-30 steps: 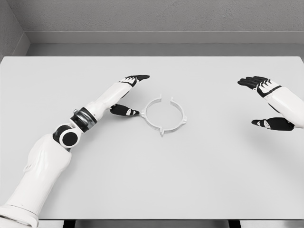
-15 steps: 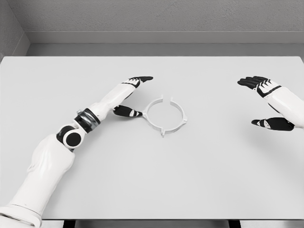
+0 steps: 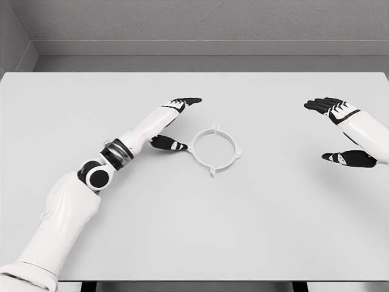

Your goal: Assemble PVC drainage pipe clamps

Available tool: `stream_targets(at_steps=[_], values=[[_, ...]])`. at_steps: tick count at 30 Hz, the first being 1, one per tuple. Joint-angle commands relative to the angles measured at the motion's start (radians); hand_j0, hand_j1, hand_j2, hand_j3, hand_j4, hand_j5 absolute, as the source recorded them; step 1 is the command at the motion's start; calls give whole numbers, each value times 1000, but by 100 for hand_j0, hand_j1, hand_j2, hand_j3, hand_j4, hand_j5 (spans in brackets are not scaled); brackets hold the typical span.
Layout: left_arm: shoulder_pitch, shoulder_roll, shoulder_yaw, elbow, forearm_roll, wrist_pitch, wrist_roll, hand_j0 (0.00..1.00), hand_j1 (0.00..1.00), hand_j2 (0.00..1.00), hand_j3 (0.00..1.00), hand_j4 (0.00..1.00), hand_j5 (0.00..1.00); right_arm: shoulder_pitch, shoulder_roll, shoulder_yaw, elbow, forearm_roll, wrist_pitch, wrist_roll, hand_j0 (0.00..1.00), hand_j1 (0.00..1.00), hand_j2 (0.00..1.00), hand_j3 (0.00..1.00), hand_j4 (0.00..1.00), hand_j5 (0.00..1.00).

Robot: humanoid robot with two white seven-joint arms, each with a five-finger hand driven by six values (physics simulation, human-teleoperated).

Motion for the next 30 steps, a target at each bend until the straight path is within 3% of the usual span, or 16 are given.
stream_targets(at_steps=[1,16,17,20,21,23,26,30], values=[[0,-3,1,-2,7,1,0,100,100,100,100,100,100,0,-1,0,0,-8,3,-1,100,100,100,100,100,100],[-8,3,18,0,8,1,0,100,100,100,100,100,100,0,-1,0,0,-8,3,-1,100,100,100,100,100,100],[-37,108,68,-2,22,1,0,100,100,100,100,100,100,2,-1,0,-2,-8,3,-1,100,100,100,100,100,100],[-37,109,68,-2,22,1,0,100,100,100,100,100,100,2,-1,0,-2,-8,3,-1,100,100,100,100,100,100],[-32,247,153,-2,63,1,0,100,100,100,100,100,100,0,-1,0,0,-8,3,-1,100,100,100,100,100,100],[-32,328,166,1,66,1,6,100,100,100,100,100,100,2,-1,0,-2,-8,3,-1,100,100,100,100,100,100],[-26,398,202,3,66,1,8,100,100,100,100,100,100,2,-1,0,-2,-8,3,-1,100,100,100,100,100,100],[5,420,242,4,83,1,8,100,100,100,100,100,100,2,-1,0,-2,-8,3,-1,100,100,100,100,100,100]])
